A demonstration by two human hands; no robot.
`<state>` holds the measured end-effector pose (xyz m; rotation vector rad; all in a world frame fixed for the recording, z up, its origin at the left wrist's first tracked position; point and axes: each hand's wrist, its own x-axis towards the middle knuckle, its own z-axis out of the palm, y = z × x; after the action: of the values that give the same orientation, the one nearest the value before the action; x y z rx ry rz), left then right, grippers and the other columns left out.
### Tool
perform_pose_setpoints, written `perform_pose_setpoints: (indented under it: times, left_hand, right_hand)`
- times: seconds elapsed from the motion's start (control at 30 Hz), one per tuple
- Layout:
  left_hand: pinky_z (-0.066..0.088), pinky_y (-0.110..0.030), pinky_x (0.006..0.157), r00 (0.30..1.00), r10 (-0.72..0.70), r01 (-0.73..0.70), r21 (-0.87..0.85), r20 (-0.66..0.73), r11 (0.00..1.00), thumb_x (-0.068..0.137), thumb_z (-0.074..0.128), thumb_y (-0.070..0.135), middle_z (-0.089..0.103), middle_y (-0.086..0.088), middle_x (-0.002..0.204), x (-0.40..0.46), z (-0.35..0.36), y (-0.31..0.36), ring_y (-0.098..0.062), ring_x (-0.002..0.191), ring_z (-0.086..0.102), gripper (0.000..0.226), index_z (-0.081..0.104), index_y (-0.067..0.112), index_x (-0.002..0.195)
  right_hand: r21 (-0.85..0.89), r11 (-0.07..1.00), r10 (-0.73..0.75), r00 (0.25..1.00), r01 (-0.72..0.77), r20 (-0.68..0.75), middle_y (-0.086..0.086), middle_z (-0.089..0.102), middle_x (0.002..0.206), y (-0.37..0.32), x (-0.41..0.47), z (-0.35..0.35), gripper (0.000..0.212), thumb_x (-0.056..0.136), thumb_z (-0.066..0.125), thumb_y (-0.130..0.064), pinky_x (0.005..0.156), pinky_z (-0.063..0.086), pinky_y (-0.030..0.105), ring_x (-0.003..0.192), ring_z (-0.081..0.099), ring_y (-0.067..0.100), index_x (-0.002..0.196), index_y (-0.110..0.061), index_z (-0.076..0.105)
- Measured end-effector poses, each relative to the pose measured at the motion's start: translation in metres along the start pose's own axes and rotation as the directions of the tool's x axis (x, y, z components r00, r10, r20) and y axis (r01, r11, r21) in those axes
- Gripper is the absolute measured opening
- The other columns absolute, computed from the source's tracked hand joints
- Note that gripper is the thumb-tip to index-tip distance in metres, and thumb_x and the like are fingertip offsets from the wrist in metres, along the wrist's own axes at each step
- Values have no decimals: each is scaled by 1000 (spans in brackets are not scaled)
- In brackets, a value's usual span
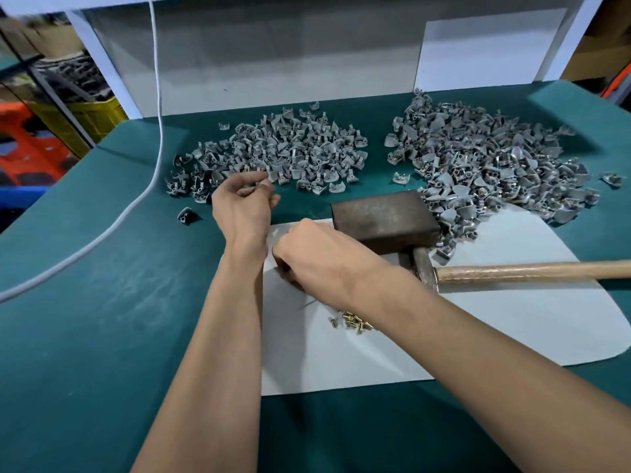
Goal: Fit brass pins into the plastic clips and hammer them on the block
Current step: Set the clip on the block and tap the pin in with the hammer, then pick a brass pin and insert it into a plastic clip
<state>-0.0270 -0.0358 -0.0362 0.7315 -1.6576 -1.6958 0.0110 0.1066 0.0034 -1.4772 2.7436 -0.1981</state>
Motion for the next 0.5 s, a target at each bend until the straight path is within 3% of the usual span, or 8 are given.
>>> perform_pose_setpoints:
  times: [0.13,0.23,0.33,0.4,0.5]
  left_hand:
    - [59,-25,71,999,-37,39,-99,21,994,85,77,-4,56,-4,64,-6,3,0,-14,59,59,13,69,0,94]
    - [60,-28,73,998,-38,47,-166,55,985,85,76,-7,57,-9,67,-9,4,4,-19,67,61,9,72,-3,92]
    - [61,-29,70,985,56,-25,-185,164,982,87,76,-4,73,-13,80,-16,8,9,-24,71,68,13,75,-2,101]
    - [58,-28,67,958,139,-92,-193,250,977,89,75,-1,76,-12,84,-23,12,12,-23,71,68,18,75,-1,107]
    - [58,-26,71,909,164,-63,-262,384,963,89,73,-2,78,-12,87,-35,23,16,-19,72,70,19,75,0,108]
  right_hand:
    - [-21,999,-35,998,36,51,2,37,71,3,-5,-5,40,83,55,3,61,36,35,71,46,31,66,-20,27]
    - [49,998,-33,999,32,14,3,51,80,10,-14,-13,20,87,60,-11,62,43,34,76,59,31,78,-20,45]
    - [222,975,22,995,0,-98,-5,64,78,30,-27,-28,9,92,64,-15,66,55,33,71,65,14,84,-17,62]
    - [475,879,143,975,-46,-170,-6,68,72,49,-39,-33,14,90,75,-13,58,56,26,65,68,8,83,-22,66]
    - [750,661,350,888,-10,-297,-3,73,75,79,-53,-31,17,86,79,-5,47,54,26,59,71,17,84,-20,71]
